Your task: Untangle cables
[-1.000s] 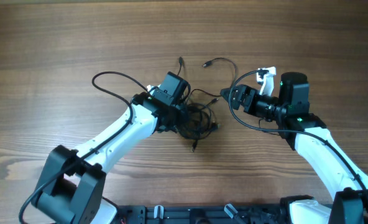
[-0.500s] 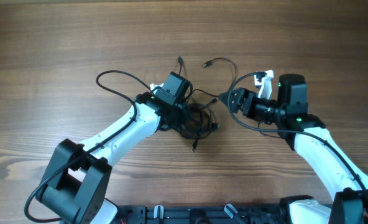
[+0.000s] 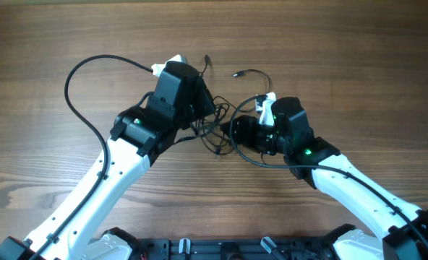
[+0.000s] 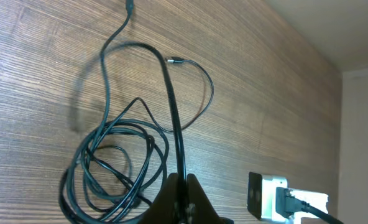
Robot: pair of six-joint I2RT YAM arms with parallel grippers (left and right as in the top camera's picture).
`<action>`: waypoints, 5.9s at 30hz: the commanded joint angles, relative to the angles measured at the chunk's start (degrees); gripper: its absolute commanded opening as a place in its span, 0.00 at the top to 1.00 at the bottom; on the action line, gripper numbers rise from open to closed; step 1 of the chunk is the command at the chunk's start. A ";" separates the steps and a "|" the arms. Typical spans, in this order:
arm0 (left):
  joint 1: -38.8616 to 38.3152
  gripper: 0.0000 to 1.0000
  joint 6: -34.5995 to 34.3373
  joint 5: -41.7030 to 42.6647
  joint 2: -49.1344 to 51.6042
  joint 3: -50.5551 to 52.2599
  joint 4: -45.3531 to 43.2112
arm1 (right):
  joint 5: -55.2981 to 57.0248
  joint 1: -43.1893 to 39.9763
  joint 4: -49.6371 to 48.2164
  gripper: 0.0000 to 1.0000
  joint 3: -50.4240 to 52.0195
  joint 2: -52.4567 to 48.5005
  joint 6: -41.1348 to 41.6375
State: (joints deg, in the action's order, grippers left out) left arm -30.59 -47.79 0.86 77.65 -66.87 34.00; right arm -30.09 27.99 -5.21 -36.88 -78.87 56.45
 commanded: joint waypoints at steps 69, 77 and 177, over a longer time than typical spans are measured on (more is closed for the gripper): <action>-0.37 0.00 23.82 19.02 13.27 -0.87 -11.34 | 0.46 -37.00 28.50 0.30 -0.61 8.81 -30.34; 10.56 0.21 -2.38 -4.52 8.79 -0.85 2.27 | 0.66 -29.29 24.46 0.27 -0.61 7.98 -30.27; 53.83 0.04 -0.59 -3.08 -5.99 2.47 -2.25 | -10.19 -33.66 12.00 0.00 -0.61 -11.65 -36.94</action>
State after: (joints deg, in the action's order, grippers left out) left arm 23.18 -46.85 19.20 65.41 -64.75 26.39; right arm -43.11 -5.67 6.79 -37.80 -91.68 17.41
